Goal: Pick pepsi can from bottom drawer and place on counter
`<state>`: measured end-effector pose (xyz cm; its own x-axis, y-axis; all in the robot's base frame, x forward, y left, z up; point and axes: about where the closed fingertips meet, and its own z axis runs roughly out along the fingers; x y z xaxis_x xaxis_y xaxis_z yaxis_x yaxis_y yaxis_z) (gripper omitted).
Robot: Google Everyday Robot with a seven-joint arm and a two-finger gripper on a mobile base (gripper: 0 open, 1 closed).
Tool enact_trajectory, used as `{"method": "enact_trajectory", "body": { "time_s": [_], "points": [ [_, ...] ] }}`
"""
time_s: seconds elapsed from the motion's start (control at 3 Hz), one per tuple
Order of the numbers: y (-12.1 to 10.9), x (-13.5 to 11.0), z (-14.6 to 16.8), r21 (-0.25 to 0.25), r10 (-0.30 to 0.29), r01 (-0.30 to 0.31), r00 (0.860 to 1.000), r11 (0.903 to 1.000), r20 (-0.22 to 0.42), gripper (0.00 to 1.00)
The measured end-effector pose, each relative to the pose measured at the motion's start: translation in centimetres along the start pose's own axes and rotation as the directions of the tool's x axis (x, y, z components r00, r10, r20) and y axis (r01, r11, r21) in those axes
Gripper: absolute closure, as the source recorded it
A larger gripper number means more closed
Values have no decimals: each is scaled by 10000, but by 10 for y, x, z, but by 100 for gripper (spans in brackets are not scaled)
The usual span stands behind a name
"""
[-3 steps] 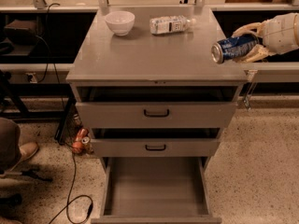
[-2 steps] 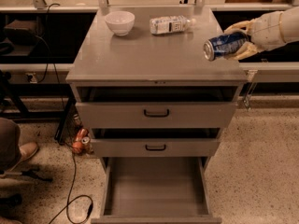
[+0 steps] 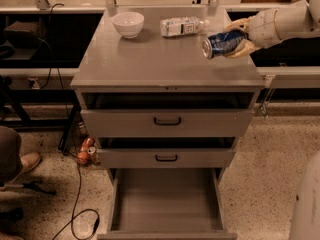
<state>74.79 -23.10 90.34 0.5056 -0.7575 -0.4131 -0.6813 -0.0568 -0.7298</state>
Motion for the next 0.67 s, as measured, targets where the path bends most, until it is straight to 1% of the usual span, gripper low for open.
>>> {"method": "enact_trajectory", "body": {
  "time_s": [0.33, 0.67],
  "points": [
    [-7, -2, 20, -4, 82, -82, 9999, 10000, 107, 98],
    [-9, -3, 30, -61, 101, -100, 9999, 9999, 139, 76]
  ]
}}
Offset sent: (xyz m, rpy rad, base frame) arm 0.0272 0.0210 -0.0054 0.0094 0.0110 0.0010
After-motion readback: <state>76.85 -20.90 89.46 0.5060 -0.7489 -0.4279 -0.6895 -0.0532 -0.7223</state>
